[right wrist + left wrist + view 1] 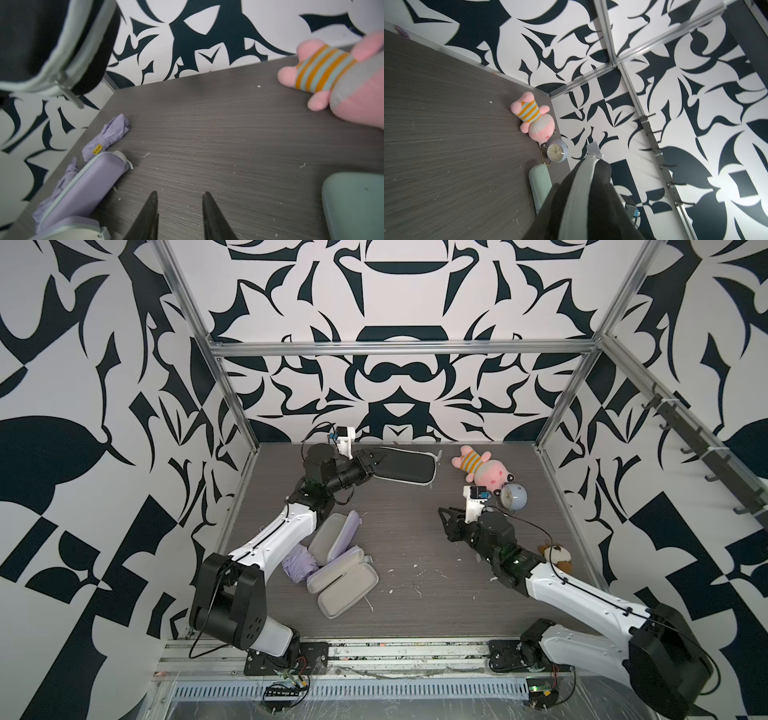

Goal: Put umbrellas into zippered umbrella sleeves
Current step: Zip the zipper on the umbrella sleeve.

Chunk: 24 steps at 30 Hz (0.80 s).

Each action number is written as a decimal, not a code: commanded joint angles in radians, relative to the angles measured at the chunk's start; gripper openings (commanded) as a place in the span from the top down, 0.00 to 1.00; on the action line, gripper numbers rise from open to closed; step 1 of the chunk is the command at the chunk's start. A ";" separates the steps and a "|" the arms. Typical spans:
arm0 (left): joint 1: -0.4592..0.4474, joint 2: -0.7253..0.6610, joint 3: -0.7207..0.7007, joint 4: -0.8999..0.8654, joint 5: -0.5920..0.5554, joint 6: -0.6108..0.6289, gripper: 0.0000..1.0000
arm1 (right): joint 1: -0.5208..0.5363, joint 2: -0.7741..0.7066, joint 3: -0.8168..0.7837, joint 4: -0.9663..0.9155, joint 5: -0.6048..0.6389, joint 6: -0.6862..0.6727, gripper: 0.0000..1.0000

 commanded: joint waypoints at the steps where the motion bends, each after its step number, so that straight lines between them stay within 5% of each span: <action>1: -0.010 -0.025 0.037 -0.130 0.059 0.086 0.98 | 0.037 0.017 0.092 0.024 0.067 -0.235 0.60; 9: -0.026 -0.042 0.037 -0.171 0.048 0.112 0.97 | 0.089 0.046 0.121 0.084 0.064 -0.280 0.61; 24: -0.032 -0.033 0.075 -0.296 0.082 0.159 1.00 | 0.092 0.061 0.152 0.084 0.042 -0.326 0.78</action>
